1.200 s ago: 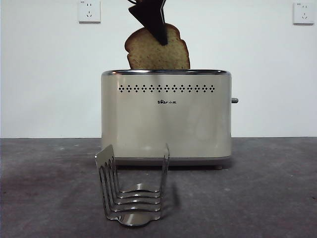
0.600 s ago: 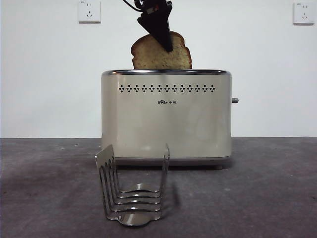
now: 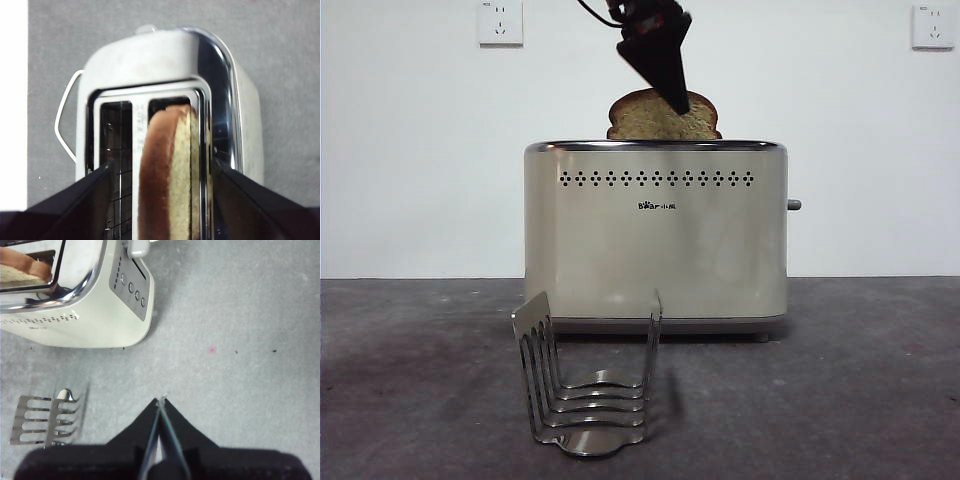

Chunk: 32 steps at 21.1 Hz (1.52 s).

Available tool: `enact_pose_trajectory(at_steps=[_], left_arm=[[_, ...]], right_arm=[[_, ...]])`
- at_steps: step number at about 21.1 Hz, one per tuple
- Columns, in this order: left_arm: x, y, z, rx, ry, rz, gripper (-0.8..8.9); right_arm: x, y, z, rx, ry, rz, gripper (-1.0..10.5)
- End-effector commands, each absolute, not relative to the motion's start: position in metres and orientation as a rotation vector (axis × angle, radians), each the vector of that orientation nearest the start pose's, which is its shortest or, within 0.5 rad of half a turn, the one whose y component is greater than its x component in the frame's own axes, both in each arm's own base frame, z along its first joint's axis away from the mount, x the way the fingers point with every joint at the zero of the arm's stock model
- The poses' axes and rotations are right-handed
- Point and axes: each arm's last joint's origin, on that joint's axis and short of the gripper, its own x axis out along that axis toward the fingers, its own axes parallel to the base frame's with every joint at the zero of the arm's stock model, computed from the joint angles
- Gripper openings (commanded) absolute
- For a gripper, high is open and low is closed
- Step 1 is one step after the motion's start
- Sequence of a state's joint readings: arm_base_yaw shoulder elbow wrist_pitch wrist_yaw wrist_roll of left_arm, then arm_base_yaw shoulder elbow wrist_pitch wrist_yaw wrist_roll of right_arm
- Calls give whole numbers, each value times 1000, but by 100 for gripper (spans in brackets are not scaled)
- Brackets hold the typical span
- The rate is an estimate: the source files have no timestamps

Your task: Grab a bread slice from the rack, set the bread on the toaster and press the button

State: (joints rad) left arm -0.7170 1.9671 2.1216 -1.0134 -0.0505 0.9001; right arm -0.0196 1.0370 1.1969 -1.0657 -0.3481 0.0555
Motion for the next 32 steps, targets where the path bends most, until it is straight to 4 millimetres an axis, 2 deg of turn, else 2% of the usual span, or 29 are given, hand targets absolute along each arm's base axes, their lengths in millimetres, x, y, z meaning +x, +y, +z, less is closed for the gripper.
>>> enact_pose_trajectory(at_steps=[1, 4, 8, 9, 12, 15, 19, 23, 28, 32], left_arm=[[309, -273, 392, 992, 504, -909, 314], [296, -265, 424, 754, 565, -823, 304], [274, -245, 461, 515, 641, -735, 39], [270, -242, 470, 438, 631, -715, -2], [256, -232, 489, 288, 615, -746, -7], [246, -225, 498, 265, 595, -777, -6], [235, -216, 508, 234, 578, -801, -6], [219, -202, 507, 229, 614, -838, -6], [194, -177, 478, 278, 746, -760, -6], [179, -162, 463, 280, 800, -706, -6]], right_arm=[[180, 6, 355, 207, 886, 286, 0], [186, 6, 354, 206, 881, 285, 0], [198, 6, 349, 204, 885, 270, -1], [204, 6, 347, 207, 891, 270, -1], [223, 5, 339, 241, 886, 264, -2], [246, 5, 334, 330, 841, 304, -3], [280, -2, 323, 508, 775, 452, -5], [316, -6, 304, 681, 760, 573, -7], [354, -8, 280, 754, 794, 608, -7], [373, -9, 277, 781, 814, 631, -7]])
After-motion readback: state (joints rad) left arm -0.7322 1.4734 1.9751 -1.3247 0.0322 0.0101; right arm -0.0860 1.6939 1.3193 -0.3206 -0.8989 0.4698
